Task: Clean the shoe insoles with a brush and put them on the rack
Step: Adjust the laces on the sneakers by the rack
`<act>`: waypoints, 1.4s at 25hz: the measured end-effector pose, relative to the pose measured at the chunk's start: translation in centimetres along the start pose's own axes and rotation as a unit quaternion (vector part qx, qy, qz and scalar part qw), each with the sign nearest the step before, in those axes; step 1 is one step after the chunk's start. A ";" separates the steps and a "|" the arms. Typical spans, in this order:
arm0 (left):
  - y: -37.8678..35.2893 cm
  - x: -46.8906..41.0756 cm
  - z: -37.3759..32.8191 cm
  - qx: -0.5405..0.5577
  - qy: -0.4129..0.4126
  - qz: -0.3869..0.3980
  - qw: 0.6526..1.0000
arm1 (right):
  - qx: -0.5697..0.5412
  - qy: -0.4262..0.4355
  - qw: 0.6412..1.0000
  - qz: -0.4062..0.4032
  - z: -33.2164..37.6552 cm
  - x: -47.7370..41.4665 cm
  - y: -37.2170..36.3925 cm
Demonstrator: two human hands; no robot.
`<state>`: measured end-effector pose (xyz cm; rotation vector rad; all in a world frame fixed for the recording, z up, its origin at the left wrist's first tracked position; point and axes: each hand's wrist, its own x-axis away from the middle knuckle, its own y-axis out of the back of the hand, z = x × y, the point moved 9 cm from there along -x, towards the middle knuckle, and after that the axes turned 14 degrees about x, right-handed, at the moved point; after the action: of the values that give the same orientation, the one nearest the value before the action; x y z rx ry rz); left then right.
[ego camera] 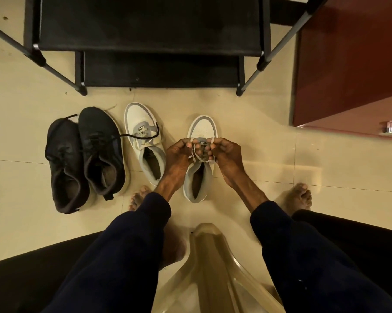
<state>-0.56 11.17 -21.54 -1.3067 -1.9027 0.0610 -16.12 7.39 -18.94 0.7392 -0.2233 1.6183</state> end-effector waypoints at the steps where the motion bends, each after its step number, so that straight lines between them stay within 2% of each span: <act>1: -0.3 -0.1 -0.1 -0.033 -0.011 0.010 0.999 | 0.021 -0.004 1.000 -0.007 -0.2 -0.1 0.2; 7: -2.3 -0.2 -0.9 -0.149 -0.051 0.053 0.986 | 0.084 -0.029 0.994 -0.060 -1.4 -0.7 1.5; 12: -0.7 -1.3 -0.8 -0.085 -0.035 0.000 0.996 | 0.059 -0.029 0.996 -0.053 -1.8 -1.3 0.8; 15: 0.0 -1.5 -0.8 -0.095 -0.017 -0.033 0.995 | 0.063 -0.037 0.995 -0.070 -2.1 -1.2 0.7; 18: 0.5 -1.9 -0.1 -0.081 0.028 -0.028 0.996 | 0.044 -0.040 0.996 -0.066 -2.2 -1.0 0.7; 21: -0.1 -1.6 0.3 -0.092 0.034 0.001 0.995 | 0.045 -0.037 0.997 -0.056 -1.9 -0.8 0.7; 23: -0.1 -1.3 0.2 -0.088 0.029 -0.018 0.996 | 0.053 -0.012 0.997 -0.052 -1.0 -0.4 0.6; 29: 1.0 -1.7 0.5 -0.112 0.050 -0.091 0.988 | 0.179 0.125 0.976 -0.024 1.3 0.4 -0.1; 32: 1.0 -1.8 0.3 -0.131 0.055 -0.089 0.986 | 0.236 0.179 0.955 -0.013 2.0 0.7 -0.6; 35: 0.5 -1.5 0.0 -0.121 0.050 -0.068 0.989 | 0.274 0.167 0.947 -0.021 1.8 0.3 -0.5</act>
<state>-0.01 10.26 -22.64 -1.3076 -1.9523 -0.3077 -15.09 6.76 -17.48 0.8598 0.5055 1.7504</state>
